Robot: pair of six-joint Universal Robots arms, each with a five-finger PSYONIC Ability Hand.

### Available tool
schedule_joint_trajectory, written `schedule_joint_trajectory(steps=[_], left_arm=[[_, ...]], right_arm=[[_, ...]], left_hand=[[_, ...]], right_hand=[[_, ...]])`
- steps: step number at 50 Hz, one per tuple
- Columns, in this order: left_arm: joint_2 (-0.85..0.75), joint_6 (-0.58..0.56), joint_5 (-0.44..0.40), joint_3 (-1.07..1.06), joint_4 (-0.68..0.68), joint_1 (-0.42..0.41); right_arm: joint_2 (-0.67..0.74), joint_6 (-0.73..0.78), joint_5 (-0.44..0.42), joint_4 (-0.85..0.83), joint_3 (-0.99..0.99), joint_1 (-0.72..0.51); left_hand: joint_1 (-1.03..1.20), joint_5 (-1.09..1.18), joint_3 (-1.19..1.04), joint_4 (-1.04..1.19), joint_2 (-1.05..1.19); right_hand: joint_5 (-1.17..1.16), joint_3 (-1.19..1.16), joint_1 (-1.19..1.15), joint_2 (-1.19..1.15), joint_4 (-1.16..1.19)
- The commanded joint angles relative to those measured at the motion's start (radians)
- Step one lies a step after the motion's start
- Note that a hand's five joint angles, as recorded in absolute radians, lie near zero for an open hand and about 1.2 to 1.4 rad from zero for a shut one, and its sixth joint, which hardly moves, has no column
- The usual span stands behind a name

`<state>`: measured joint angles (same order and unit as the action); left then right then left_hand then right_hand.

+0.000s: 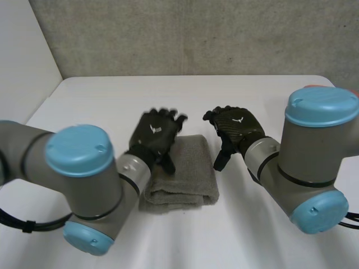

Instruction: Fold the laundry.

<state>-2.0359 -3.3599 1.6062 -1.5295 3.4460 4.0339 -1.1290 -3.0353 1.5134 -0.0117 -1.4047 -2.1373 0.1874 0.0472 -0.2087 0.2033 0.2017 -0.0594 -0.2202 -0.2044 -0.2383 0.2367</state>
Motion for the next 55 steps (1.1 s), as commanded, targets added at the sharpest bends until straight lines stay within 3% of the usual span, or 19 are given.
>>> schedule_joint_trajectory(steps=[1, 5, 15, 22, 28, 36, 40, 48, 55], left_arm=[[-0.086, -0.015, 0.109, 0.029, -0.132, 0.003], [-0.09, -0.015, 0.146, 0.022, -0.152, 0.025], [-0.093, -0.041, 0.146, -0.001, -0.154, 0.045], [-0.095, -0.183, 0.144, -0.03, -0.149, 0.045], [-0.052, -0.193, 0.118, -0.014, -0.148, 0.056], [0.077, -0.182, -0.081, 0.058, -0.16, 0.096], [0.128, -0.148, -0.176, 0.115, -0.229, 0.117], [0.144, -0.012, -0.435, 0.297, -0.441, 0.198], [0.134, 0.033, -0.508, 0.381, -0.485, 0.212]], right_arm=[[0.115, 0.007, -0.013, 0.024, 0.088, -0.01], [0.181, 0.016, -0.012, 0.068, 0.15, -0.015], [0.33, 0.039, -0.012, 0.133, 0.248, -0.089], [0.354, 0.122, -0.001, 0.127, 0.26, -0.089], [0.316, 0.179, 0.042, 0.121, 0.247, -0.084], [0.105, 0.223, 0.08, -0.035, 0.095, -0.111], [0.042, 0.26, 0.09, -0.121, -0.023, -0.151], [0.044, 0.236, 0.117, -0.217, -0.157, -0.237], [0.123, 0.227, 0.119, -0.293, -0.172, -0.279]], left_hand=[[-0.003, -0.038, 0.025, -0.019, -0.018], [-0.006, -0.041, 0.027, -0.022, -0.021], [-0.003, -0.038, 0.025, -0.019, -0.018], [-0.009, -0.043, 0.03, -0.025, -0.023], [-0.013, -0.047, 0.034, -0.029, -0.027], [-0.012, -0.046, 0.033, -0.028, -0.026], [-0.012, -0.046, 0.033, -0.028, -0.026], [0.011, -0.023, 0.01, -0.005, -0.003], [0.011, -0.023, 0.01, -0.005, -0.003]], right_hand=[[0.046, 0.032, 0.017, 0.051, -0.049], [0.043, 0.03, 0.014, 0.048, -0.046], [0.029, 0.015, -0.001, 0.033, -0.031], [0.02, 0.006, -0.01, 0.024, -0.023], [0.005, -0.009, -0.024, 0.009, -0.008], [0.059, 0.046, 0.03, 0.064, -0.062], [0.059, 0.046, 0.03, 0.064, -0.062], [0.059, 0.046, 0.03, 0.064, -0.062], [0.059, 0.046, 0.03, 0.064, -0.062]])
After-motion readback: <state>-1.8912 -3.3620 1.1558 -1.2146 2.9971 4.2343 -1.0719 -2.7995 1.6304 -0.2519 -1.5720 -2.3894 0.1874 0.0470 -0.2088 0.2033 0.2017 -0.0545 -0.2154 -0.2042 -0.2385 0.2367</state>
